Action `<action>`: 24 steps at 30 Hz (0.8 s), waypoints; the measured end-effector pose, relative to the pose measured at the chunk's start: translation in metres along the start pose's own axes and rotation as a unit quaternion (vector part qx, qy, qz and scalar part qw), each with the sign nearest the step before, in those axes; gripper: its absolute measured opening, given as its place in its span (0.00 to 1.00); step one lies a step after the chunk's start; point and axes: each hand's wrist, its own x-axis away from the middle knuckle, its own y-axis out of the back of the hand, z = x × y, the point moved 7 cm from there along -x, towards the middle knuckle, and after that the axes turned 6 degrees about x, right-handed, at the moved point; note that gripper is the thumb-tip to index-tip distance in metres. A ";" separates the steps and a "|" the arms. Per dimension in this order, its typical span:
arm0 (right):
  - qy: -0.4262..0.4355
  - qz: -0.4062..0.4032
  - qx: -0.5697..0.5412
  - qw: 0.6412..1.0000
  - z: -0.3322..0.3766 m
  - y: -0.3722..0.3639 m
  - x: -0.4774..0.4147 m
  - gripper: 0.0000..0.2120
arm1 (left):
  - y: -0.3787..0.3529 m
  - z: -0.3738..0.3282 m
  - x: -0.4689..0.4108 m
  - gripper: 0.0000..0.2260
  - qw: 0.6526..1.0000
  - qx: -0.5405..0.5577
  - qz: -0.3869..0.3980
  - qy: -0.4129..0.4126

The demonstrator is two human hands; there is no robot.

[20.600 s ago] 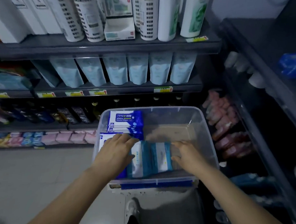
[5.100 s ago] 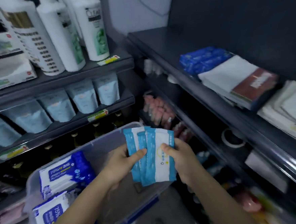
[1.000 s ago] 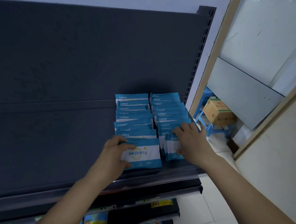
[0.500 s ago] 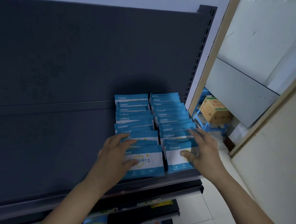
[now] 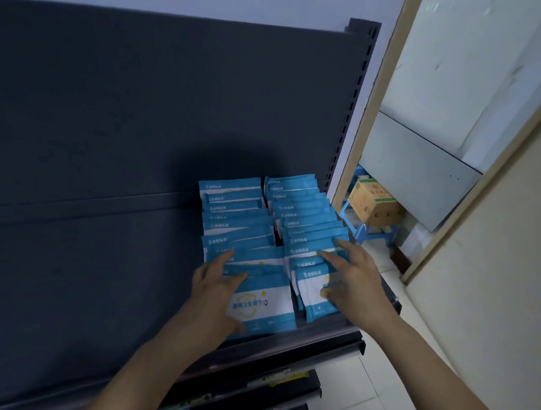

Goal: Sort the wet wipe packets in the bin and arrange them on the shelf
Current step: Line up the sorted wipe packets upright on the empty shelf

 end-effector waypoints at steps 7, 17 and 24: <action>0.010 0.026 -0.103 0.994 0.067 -0.003 0.013 0.23 | 0.030 0.025 0.016 0.35 0.966 0.199 -0.160 0.044; -0.003 0.116 -0.115 0.987 0.096 -0.026 0.003 0.33 | 0.029 0.043 0.004 0.30 0.934 0.327 -0.096 0.102; -0.066 0.161 -0.256 0.951 0.102 -0.049 -0.009 0.37 | 0.022 0.037 0.000 0.32 0.932 0.346 -0.076 0.080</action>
